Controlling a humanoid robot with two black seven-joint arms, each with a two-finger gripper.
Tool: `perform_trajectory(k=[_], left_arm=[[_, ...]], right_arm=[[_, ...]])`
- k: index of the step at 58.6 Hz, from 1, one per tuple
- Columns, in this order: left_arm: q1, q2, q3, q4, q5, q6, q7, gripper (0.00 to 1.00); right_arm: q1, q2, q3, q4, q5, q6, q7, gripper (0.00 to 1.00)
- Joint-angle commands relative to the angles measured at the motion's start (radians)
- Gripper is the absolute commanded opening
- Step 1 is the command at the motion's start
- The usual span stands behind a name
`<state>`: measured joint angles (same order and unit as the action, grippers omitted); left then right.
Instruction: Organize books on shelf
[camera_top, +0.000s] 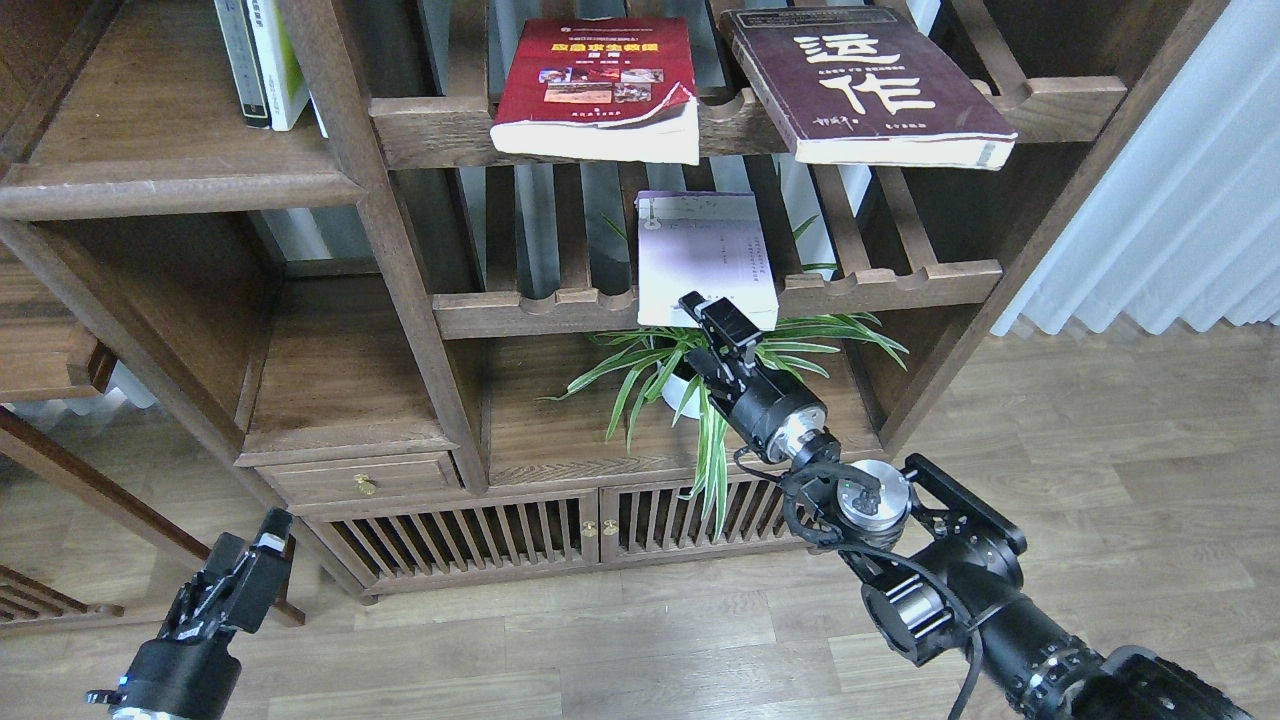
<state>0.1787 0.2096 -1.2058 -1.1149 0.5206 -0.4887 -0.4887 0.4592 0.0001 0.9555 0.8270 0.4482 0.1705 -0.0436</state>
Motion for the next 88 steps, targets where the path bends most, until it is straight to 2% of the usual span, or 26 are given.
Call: perform_trajectory(k=[1,9,16,17,18,19,20,22,26,35,46,53,59,68,72,77,88], left_arm=[[-0.001,-0.003,0.000,0.006,0.001,0.000,0.000,1.00],[-0.002,-0.003,-0.001,0.007,-0.001,0.000,0.000,1.00],[-0.001,-0.003,-0.018,0.007,0.001,0.000,0.000,1.00],[-0.001,-0.003,-0.021,0.007,0.001,0.000,0.000,1.00],[-0.002,-0.003,-0.023,0.009,0.001,0.000,0.000,1.00],[-0.002,-0.003,-0.023,0.010,0.001,0.000,0.000,1.00],[-0.002,-0.003,-0.023,0.010,-0.001,0.000,0.000,1.00],[-0.002,-0.003,-0.023,0.012,-0.001,0.000,0.000,1.00],[-0.002,-0.003,-0.027,0.012,-0.001,0.000,0.000,1.00],[-0.001,0.001,-0.040,0.015,-0.001,0.000,0.000,1.00],[-0.001,0.001,-0.020,0.018,-0.001,0.000,0.000,1.00],[0.005,-0.009,-0.011,0.032,-0.004,0.000,0.000,1.00],[0.002,-0.019,-0.009,0.063,-0.036,0.000,0.000,1.00],[-0.001,-0.015,-0.006,0.102,-0.111,0.000,0.000,1.00],[-0.016,-0.006,0.025,0.135,-0.116,0.000,0.000,1.00],[-0.022,-0.004,0.043,0.141,-0.125,0.000,0.000,1.00],[-0.022,0.008,0.158,0.126,-0.325,0.000,0.000,1.00]], right_arm=[[0.025,0.000,0.000,-0.028,0.007,0.000,0.001,0.79],[0.033,0.000,0.000,-0.051,0.012,-0.034,0.001,0.76],[0.033,0.000,0.002,-0.052,0.024,-0.086,0.002,0.68],[0.035,0.000,0.002,-0.052,0.030,-0.086,0.005,0.63],[0.035,0.000,0.006,-0.052,0.038,-0.086,0.011,0.44],[0.035,0.000,0.008,-0.052,0.043,-0.083,0.014,0.34],[0.035,0.000,0.008,-0.052,0.044,-0.083,0.018,0.29],[0.035,0.000,0.008,-0.052,0.049,-0.080,0.024,0.25],[0.035,0.000,0.005,-0.052,0.049,-0.080,0.027,0.22],[0.035,0.000,0.000,-0.065,0.047,-0.079,0.027,0.06],[0.027,0.000,-0.006,-0.065,0.038,-0.060,0.025,0.04],[0.019,0.000,-0.009,-0.040,0.033,0.010,0.016,0.04],[-0.014,0.000,-0.008,0.044,0.018,0.078,0.008,0.03],[-0.192,0.000,-0.011,0.242,-0.051,0.129,-0.028,0.03],[-0.348,0.000,-0.012,0.345,-0.100,0.222,-0.091,0.04],[-0.412,0.000,-0.014,0.363,-0.121,0.316,-0.134,0.03],[-0.579,0.000,-0.058,0.365,-0.207,0.318,-0.266,0.03]])
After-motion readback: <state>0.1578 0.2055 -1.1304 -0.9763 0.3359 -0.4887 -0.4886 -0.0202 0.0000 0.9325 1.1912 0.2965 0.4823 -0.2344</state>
